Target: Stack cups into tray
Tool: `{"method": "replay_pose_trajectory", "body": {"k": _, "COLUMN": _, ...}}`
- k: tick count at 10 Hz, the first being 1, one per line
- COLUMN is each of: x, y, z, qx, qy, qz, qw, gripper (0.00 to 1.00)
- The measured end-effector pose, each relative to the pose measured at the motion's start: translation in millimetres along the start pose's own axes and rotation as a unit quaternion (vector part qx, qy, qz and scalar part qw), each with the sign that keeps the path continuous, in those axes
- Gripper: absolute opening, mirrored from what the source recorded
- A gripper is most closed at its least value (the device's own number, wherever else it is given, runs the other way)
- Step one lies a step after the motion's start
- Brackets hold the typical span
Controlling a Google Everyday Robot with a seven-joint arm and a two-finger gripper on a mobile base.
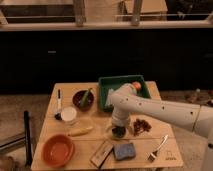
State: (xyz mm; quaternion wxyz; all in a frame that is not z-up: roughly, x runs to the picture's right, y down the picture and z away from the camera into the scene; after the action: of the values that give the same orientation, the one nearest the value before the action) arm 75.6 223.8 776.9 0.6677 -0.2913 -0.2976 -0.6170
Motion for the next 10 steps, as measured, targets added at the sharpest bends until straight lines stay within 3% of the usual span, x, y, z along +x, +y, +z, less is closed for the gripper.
{"method": "replay_pose_trajectory", "body": {"k": 8, "x": -5.7, "y": 6.8, "z": -3.2, "qx": -0.004, "qy": -0.002, "qz": 0.021, "qw": 0.9998, "gripper": 0.02}}
{"method": "replay_pose_trajectory", "body": {"k": 10, "x": -8.8, "y": 12.4, "z": -11.5, "qx": -0.003, "qy": 0.0, "qz": 0.033, "qw": 0.9994, "gripper": 0.0}}
